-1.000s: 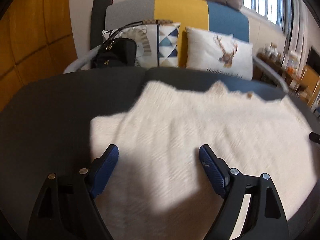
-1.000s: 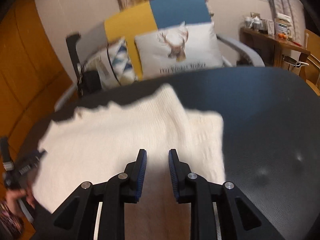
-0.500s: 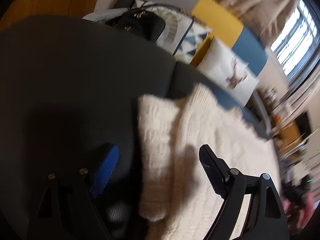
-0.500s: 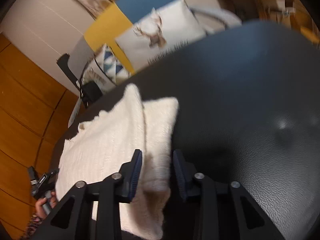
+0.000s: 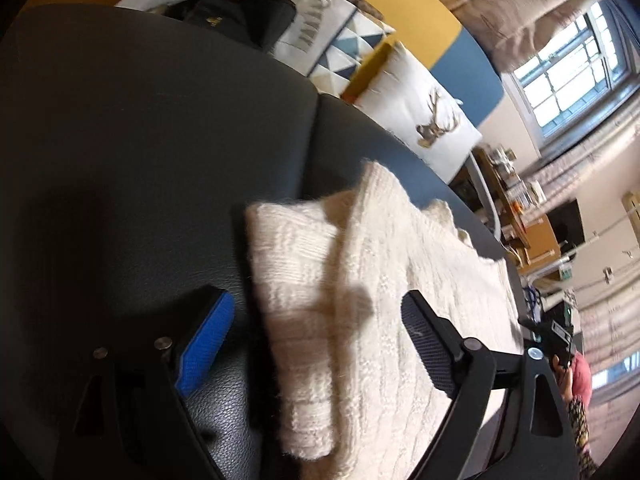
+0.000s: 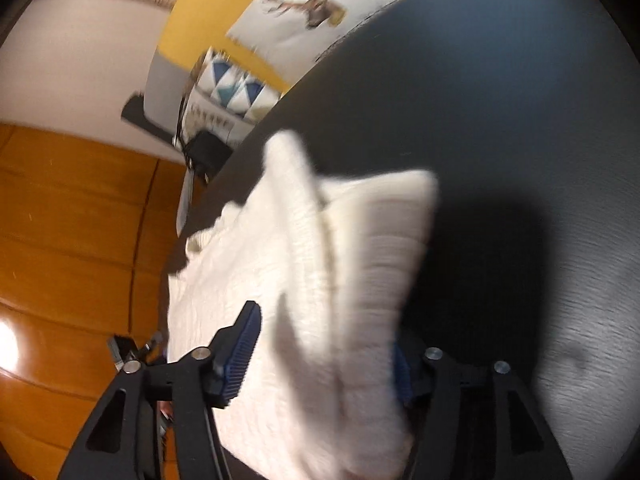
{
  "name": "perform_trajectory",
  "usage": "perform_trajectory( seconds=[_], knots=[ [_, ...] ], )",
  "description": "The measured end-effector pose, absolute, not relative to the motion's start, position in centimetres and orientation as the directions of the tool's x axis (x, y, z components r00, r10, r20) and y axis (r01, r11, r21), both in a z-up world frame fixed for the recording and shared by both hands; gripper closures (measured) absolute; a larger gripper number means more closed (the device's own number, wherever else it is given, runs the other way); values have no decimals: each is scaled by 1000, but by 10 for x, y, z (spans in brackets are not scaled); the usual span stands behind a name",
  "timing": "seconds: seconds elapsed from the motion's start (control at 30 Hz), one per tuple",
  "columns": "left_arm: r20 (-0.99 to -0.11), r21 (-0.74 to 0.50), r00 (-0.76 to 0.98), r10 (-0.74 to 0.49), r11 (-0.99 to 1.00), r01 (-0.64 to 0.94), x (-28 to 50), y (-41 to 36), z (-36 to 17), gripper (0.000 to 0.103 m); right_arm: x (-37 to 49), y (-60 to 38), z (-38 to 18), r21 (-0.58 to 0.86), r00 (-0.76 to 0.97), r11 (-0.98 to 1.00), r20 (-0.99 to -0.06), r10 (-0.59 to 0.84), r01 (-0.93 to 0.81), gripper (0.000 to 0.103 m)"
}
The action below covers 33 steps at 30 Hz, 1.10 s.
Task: Fold clothes
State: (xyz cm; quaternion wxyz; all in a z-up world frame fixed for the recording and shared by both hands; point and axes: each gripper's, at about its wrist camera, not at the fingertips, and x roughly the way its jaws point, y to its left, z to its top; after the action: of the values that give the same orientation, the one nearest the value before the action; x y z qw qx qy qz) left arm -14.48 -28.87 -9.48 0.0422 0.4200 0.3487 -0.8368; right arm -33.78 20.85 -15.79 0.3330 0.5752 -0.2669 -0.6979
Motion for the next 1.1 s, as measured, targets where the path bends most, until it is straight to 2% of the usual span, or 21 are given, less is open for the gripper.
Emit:
perform_trajectory(
  seconds=[0.1, 0.27, 0.33, 0.47, 0.63, 0.7, 0.83, 0.9, 0.93, 1.0, 1.03, 1.07, 1.1],
  knots=[
    [-720, -576, -640, 268, -745, 335, -148, -287, -95, 10, -337, 181, -153, 726, -94, -655, -652, -752, 209, 31],
    [-692, -646, -611, 385, -707, 286, -160, -280, -106, 10, -336, 158, -151, 685, -96, -677, -681, -726, 269, 30],
    [-717, -613, -585, 379, -743, 270, -164, -269, -107, 10, -335, 155, -149, 672, -101, -680, -685, -721, 294, 30],
    [-751, -546, -564, 342, -802, 241, -180, -253, -106, 2, -331, 155, -151, 662, -104, -680, -688, -718, 314, 30],
    [-685, -635, -649, 330, -708, 311, -182, -265, -107, 2, -327, 158, -151, 649, -124, -690, -693, -710, 320, 30],
    [-703, -599, -654, 280, -728, 332, -182, -258, -109, 2, -322, 158, -151, 637, -141, -698, -697, -703, 327, 30],
    [-796, -332, -595, 112, -902, 276, -190, -216, -107, 2, -310, 158, -147, 576, -184, -737, -730, -658, 353, 32],
    [-809, -270, -584, 65, -923, 272, -192, -208, -107, 2, -305, 153, -144, 518, -211, -770, -761, -613, 373, 37],
    [-806, -283, -588, 66, -916, 285, -192, -209, -107, 3, -303, 150, -143, 480, -228, -790, -780, -584, 383, 42],
    [-805, -283, -591, 52, -909, 306, -191, -211, -107, 9, -298, 145, -140, 417, -265, -824, -805, -531, 385, 50],
    [-798, -274, -601, 41, -914, 301, -189, -210, -105, 22, -296, 145, -139, 395, -286, -839, -811, -510, 375, 55],
    [-791, -265, -612, 31, -918, 296, -188, -210, -102, 42, -294, 146, -140, 398, -301, -844, -807, -509, 359, 58],
    [-783, -255, -621, 21, -922, 291, -186, -209, -100, 52, -292, 149, -140, 416, -313, -843, -796, -519, 340, 67]
  ],
)
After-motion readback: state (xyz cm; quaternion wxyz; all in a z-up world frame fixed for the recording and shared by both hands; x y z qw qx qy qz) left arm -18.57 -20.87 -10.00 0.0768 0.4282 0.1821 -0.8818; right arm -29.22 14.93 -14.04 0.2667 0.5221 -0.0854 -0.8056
